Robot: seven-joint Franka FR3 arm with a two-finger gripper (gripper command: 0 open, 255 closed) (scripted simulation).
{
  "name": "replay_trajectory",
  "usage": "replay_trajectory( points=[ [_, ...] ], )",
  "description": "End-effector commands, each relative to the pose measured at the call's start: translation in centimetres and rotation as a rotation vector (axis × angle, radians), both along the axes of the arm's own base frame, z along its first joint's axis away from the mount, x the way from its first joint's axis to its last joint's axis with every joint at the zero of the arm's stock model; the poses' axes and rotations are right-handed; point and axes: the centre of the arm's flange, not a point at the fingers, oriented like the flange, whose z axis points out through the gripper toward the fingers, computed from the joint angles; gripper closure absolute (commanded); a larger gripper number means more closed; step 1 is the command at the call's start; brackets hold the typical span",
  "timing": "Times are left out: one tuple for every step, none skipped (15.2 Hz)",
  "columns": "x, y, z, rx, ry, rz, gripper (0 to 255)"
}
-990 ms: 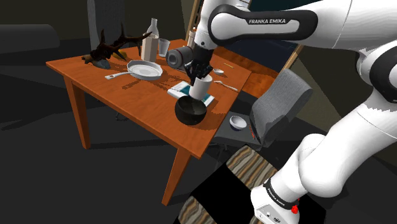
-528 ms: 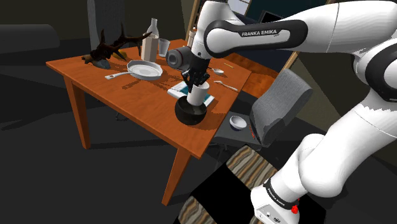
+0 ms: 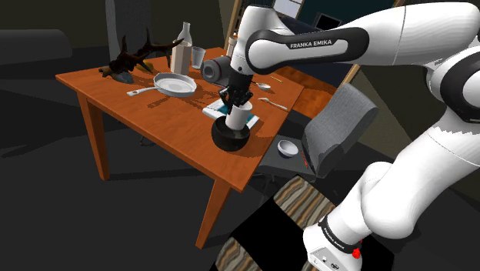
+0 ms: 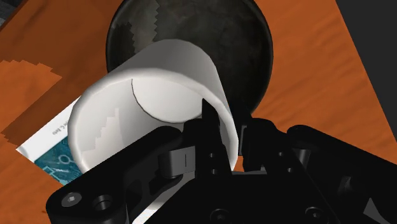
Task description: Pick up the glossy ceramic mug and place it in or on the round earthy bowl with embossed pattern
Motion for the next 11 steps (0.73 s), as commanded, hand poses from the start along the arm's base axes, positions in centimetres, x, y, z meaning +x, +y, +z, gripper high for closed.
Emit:
replay_trajectory(
  points=[
    [0.0,0.0,0.0,0.0,0.0,0.0,0],
    [0.0,0.0,0.0,0.0,0.0,0.0,0],
    [0.0,0.0,0.0,0.0,0.0,0.0,0],
    [0.0,0.0,0.0,0.0,0.0,0.0,0],
    [0.0,0.0,0.0,0.0,0.0,0.0,0],
    [0.0,0.0,0.0,0.0,0.0,0.0,0],
    [0.0,0.1,1.3,0.0,0.0,0.0,0],
    [-0.1,0.2,2.6,0.0,0.0,0.0,0],
    [-0.1,0.2,4.0,0.0,0.0,0.0,0],
    [-0.1,0.3,5.0,0.0,0.0,0.0,0],
    [-0.1,0.3,5.0,0.0,0.0,0.0,0]
  ],
)
